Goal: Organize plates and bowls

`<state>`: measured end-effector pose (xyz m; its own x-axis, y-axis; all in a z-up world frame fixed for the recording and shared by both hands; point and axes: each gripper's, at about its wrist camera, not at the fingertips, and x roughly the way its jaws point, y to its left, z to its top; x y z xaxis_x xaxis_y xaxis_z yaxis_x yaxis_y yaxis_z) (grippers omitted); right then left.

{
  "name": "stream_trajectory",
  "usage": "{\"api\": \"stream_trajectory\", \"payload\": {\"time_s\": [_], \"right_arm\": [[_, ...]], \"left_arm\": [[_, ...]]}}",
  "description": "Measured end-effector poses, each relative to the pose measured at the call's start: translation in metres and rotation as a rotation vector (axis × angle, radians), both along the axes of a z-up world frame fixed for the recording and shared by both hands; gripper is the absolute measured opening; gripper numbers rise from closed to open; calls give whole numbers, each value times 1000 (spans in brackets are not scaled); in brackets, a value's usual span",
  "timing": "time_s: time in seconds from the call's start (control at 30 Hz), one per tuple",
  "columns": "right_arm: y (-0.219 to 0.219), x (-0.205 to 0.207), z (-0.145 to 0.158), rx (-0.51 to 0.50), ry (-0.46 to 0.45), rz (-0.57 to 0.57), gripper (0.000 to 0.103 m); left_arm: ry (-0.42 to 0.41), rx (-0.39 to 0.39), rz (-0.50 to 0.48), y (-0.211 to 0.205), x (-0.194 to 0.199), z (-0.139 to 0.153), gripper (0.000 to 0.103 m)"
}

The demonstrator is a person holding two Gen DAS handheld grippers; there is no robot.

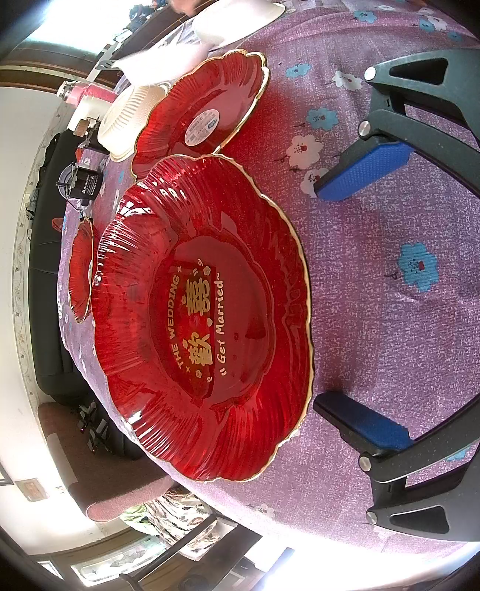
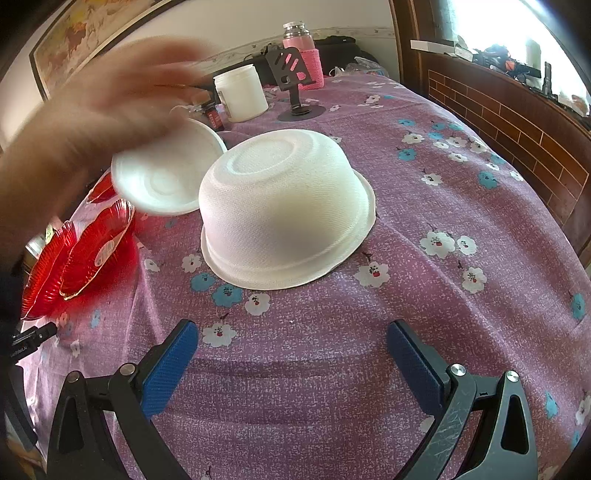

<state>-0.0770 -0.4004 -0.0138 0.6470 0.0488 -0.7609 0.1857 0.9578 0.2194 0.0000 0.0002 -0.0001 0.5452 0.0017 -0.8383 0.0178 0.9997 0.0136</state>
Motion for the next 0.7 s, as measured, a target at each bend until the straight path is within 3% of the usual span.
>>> {"api": "stream_trajectory", "payload": {"time_s": [0.7], "right_arm": [[-1, -5, 2, 22, -13, 12, 102]], "left_arm": [[0, 0, 0, 0, 0, 0, 103]]}}
